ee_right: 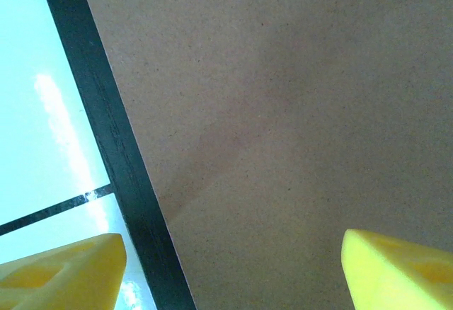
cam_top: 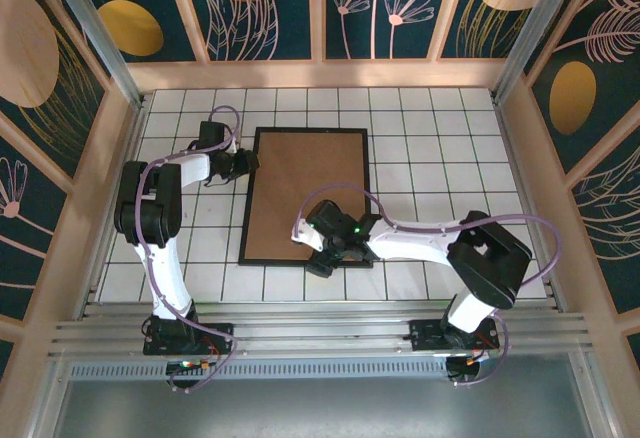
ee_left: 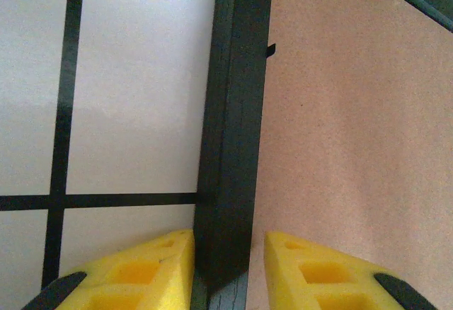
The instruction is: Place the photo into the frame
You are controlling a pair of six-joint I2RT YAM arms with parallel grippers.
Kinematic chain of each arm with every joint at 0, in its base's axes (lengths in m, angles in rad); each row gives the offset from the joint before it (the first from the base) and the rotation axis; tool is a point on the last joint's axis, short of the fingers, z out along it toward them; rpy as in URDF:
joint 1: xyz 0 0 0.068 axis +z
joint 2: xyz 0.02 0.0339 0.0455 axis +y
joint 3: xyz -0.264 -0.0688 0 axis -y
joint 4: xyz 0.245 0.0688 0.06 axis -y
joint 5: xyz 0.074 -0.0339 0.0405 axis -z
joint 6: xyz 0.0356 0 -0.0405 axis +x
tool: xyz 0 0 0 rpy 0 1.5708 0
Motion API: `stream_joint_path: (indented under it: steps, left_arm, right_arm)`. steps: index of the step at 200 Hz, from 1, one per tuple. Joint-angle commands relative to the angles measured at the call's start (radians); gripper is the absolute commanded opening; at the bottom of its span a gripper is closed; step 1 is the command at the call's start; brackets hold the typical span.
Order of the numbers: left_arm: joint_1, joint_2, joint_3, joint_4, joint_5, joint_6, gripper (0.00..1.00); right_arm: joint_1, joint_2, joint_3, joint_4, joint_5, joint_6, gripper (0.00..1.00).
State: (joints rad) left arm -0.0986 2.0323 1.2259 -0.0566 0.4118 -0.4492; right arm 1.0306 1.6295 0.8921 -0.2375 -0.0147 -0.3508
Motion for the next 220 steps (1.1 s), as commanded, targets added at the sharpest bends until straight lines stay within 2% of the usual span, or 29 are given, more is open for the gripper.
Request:
stream_joint_path:
  steps: [1,220]
  left_arm:
    - [0.005,0.018,0.031,-0.015,0.021,0.005,0.33]
    - [0.005,0.022,0.032,-0.021,0.035,0.012,0.35]
  right_arm:
    - [0.009,0.022,0.016,-0.020,0.025,-0.021,0.80]
    - [-0.003,0.028,0.036,-0.006,0.103,-0.021,0.72]
